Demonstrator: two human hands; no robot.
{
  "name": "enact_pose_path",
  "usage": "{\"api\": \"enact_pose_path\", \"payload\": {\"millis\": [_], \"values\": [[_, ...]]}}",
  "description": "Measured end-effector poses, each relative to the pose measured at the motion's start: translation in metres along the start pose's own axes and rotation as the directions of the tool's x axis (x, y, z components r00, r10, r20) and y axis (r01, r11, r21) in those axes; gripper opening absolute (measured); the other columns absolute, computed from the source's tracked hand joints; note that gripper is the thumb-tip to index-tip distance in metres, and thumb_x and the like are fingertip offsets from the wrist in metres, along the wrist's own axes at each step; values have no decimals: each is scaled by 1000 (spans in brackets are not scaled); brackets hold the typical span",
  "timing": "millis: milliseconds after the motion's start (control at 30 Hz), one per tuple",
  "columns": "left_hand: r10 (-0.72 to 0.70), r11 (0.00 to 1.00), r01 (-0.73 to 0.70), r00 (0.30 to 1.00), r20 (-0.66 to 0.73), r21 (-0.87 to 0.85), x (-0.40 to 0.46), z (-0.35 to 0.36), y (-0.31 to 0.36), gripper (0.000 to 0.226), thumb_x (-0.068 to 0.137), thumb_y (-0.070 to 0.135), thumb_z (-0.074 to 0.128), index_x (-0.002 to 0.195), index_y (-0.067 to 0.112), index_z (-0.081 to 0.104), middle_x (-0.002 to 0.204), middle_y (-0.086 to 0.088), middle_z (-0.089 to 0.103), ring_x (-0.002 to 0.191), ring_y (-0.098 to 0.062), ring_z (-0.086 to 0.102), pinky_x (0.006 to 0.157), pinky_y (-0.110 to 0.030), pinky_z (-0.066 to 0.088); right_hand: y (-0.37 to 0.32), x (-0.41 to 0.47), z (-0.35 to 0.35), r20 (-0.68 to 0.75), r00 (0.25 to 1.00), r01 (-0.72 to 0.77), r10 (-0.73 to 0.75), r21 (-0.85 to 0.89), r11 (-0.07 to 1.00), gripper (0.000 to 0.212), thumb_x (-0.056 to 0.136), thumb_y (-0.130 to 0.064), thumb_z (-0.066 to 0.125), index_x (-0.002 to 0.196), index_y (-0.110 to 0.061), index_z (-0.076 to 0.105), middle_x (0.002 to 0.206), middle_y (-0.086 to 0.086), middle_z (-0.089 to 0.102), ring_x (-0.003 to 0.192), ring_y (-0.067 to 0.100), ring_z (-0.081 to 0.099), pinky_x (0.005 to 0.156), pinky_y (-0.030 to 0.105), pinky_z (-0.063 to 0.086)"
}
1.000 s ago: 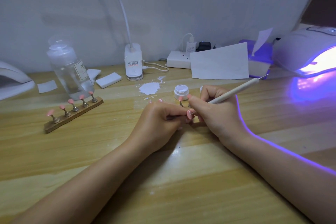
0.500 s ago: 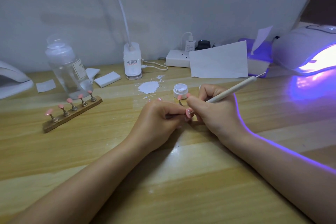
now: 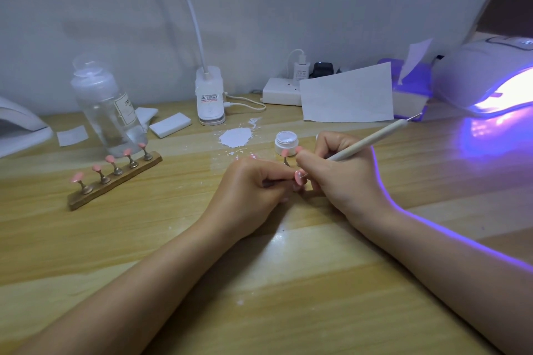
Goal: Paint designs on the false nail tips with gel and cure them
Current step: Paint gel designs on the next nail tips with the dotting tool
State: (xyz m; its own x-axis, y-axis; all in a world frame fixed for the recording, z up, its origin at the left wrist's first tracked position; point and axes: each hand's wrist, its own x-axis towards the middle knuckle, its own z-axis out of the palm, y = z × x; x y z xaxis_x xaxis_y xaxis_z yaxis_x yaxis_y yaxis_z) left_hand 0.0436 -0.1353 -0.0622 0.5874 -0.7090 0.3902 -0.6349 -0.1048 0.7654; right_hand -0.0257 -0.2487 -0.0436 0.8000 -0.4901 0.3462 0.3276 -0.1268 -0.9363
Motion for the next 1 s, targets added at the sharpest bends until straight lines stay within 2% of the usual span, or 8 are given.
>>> {"api": "enact_pose_path", "payload": {"millis": [100,200,333,500,800,1000], "values": [[-2,1000,2,1000,-5,-4,0,1,1,10,80,4,66,83,8,75,72,-12,70,60,-3,50,63,-27,48,0,0,0,1,1000,-4,4,11,1000,46,77,11,58,46,-10,32,31,-8,42,43,19,49,38,12,34],[2,1000,-2,1000,-19,-10,0,0,2,10,79,3,67,83,8,75,71,-4,71,59,-1,52,62,-26,48,-1,0,0,3,1000,-15,15,20,1000,47,77,11,58,45,-10,32,31,-7,42,41,17,49,38,12,34],[14,1000,-14,1000,-19,6,0,0,2,10,78,1,67,83,7,75,69,9,67,56,11,50,59,-11,41,0,0,1,6,1000,-16,16,16,1000,47,78,12,58,46,-10,31,31,-8,42,38,13,49,37,11,33],[-3,1000,3,1000,-10,6,0,0,2,12,79,1,66,84,8,75,73,-1,71,59,3,52,63,-18,46,-1,-1,0,5,1000,-11,11,7,1000,46,77,11,58,45,-9,32,31,-8,43,36,9,48,37,10,32],[12,1000,-12,1000,-20,4,0,0,2,11,78,0,67,82,6,75,72,-4,71,56,3,51,62,-19,46,-1,-1,0,8,1000,-8,8,-5,1000,46,78,12,58,47,-10,32,29,-10,40,30,1,42,35,9,29],[3,1000,-3,1000,-11,8,0,0,3,11,79,2,67,84,6,75,73,-2,72,57,4,51,63,-18,46,0,0,0,13,1000,-12,12,10,1000,46,78,12,58,46,-10,32,31,-9,42,33,4,46,36,9,31]]}}
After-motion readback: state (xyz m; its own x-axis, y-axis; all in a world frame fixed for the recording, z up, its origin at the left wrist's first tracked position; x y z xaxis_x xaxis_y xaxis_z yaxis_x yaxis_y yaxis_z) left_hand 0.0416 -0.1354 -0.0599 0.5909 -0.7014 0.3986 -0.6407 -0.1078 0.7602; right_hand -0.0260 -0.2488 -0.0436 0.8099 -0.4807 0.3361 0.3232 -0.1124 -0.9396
